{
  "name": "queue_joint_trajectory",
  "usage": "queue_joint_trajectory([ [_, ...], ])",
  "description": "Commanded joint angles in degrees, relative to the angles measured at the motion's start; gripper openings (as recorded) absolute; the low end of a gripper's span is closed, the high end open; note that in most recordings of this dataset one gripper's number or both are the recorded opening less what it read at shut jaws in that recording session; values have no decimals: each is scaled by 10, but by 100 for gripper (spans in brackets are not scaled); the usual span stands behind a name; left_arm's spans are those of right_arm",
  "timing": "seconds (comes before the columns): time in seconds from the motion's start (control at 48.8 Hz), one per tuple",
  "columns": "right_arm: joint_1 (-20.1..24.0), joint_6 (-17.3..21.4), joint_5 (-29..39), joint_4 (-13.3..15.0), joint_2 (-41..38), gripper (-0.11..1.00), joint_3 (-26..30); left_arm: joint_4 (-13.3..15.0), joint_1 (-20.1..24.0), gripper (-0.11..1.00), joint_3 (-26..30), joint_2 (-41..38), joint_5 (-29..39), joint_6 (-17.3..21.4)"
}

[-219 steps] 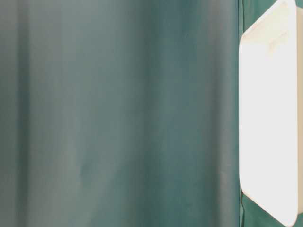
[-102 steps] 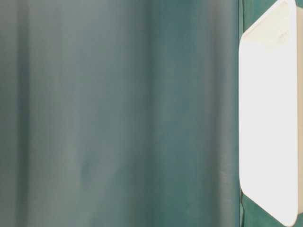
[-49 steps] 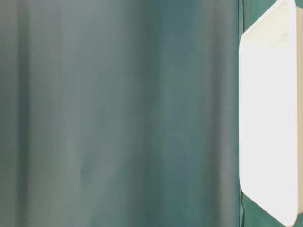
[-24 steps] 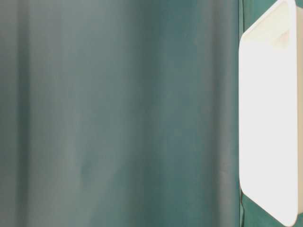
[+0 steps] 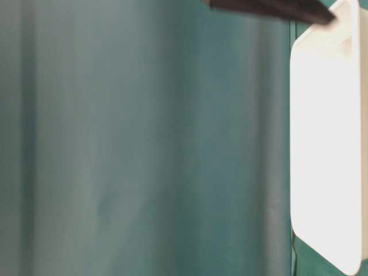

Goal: Put the tape into the white case with the right arm.
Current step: 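Move the right gripper over the blue tape roll and lower into its core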

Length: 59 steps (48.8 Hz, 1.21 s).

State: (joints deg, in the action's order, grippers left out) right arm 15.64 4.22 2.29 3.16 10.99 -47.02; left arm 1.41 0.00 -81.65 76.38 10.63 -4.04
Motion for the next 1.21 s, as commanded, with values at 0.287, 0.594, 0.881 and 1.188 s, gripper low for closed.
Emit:
queue_joint_trajectory([
  [0.287,20,0,-5,1,-128,87,136,1,2,0,5,-4,-4,0],
  [0.594,29,3,3,1,-199,87,210,1,1,0,5,-4,-4,1],
  [0.881,39,3,7,1,-241,87,264,1,1,0,4,-2,-4,1],
  [1.188,40,3,37,1,-257,87,280,1,2,0,3,4,-4,0],
])
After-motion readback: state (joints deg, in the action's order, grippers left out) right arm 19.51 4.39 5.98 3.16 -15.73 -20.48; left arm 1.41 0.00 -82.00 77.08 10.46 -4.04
